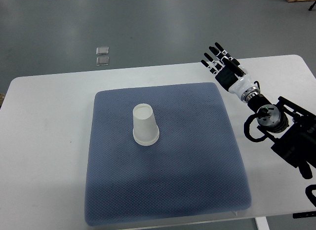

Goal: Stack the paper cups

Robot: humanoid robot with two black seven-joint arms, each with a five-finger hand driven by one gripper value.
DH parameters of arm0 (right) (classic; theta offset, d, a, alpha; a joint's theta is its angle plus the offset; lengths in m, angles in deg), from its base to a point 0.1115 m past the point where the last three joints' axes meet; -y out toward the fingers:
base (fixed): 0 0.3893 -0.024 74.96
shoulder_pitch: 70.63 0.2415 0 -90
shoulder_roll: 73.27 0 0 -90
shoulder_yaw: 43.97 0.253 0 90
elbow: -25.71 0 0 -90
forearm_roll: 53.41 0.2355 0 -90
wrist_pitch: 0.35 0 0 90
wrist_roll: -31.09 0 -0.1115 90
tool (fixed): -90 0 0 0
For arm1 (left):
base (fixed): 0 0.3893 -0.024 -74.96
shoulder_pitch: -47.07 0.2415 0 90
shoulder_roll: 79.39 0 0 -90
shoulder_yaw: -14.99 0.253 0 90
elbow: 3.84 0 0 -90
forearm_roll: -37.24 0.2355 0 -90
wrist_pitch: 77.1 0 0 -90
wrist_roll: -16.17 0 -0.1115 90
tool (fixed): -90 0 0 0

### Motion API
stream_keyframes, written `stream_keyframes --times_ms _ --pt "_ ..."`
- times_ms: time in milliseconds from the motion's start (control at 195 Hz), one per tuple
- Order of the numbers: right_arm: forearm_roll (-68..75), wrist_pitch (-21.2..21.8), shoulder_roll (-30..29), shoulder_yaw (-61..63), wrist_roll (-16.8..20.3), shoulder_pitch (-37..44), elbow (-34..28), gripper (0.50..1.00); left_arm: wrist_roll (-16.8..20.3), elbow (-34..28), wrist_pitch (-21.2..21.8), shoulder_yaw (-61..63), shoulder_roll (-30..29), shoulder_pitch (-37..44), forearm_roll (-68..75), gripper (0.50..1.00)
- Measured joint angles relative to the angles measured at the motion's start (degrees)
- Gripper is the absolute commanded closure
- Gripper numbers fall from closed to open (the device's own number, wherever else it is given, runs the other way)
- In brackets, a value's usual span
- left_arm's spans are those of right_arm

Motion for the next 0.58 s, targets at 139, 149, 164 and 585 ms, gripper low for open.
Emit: stream_keyframes --times_ms 139,149,164,585 --pt "-2.17 -1.85 -1.21 0.10 0.00 0.59 1.92 0.574 0.00 0.08 0.00 0.00 0.00 0.00 0.00 0.500" --pt "-2.24 -1.93 -1.27 0.11 0.00 0.62 2.05 0.574 0.00 0.09 0.00 0.00 0.00 0.00 0.00 0.500" --pt "-2.34 -2.03 -1.35 0.12 0.00 0.67 2.23 0.574 0.00 0.10 0.00 0.00 0.00 0.00 0.00 0.500" --pt "-2.63 -1.58 -4.60 -0.23 0.17 4.31 8.95 0.574 -0.05 0.29 0.00 0.00 0.00 0.00 0.00 0.500"
